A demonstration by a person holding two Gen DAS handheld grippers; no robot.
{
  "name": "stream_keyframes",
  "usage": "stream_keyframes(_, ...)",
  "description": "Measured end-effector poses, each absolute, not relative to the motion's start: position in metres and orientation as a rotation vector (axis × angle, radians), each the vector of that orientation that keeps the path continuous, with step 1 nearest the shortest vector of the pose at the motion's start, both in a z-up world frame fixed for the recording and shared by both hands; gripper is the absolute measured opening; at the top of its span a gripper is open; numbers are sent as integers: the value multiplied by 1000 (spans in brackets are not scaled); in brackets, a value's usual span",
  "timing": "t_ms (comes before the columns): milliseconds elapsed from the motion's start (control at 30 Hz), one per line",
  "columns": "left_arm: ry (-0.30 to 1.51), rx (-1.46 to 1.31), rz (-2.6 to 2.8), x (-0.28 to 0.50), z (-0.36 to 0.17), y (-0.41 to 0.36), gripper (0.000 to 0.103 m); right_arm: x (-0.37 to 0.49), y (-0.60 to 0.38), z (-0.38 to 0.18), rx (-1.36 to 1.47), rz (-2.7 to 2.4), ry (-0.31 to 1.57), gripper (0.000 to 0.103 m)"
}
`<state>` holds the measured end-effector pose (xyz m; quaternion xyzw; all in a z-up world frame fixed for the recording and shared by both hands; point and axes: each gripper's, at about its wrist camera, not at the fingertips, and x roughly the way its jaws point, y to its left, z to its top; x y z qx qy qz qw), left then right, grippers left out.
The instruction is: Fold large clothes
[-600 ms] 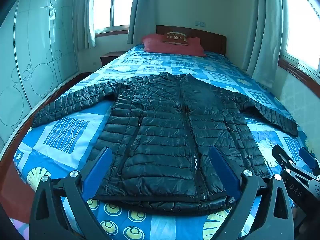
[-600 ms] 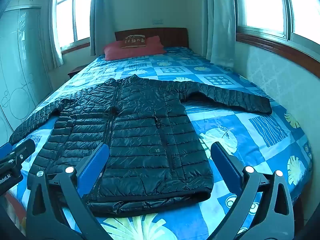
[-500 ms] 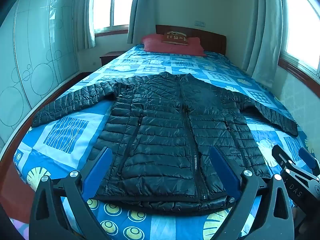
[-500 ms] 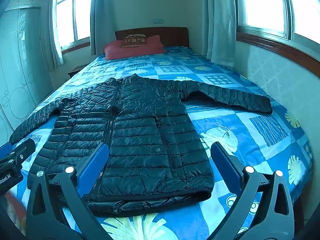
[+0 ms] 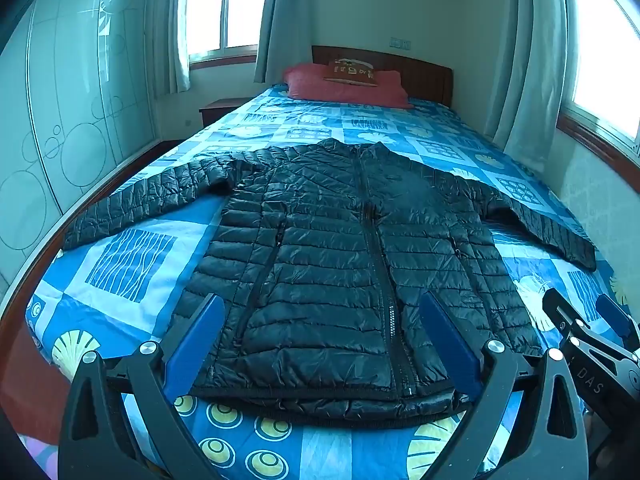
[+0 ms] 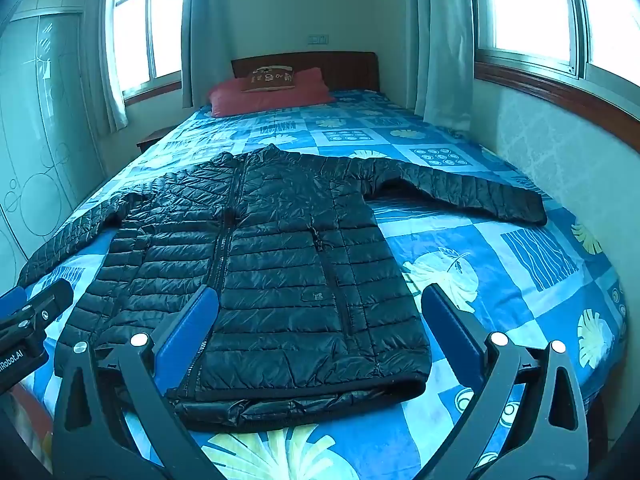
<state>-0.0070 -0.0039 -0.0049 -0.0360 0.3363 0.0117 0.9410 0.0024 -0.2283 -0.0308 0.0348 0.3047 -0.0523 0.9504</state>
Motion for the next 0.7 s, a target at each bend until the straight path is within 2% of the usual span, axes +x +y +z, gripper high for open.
stream_keyframes(700, 695, -77, 23, -3, -12, 0, 97, 3, -228, -33, 71, -105, 624, 101)
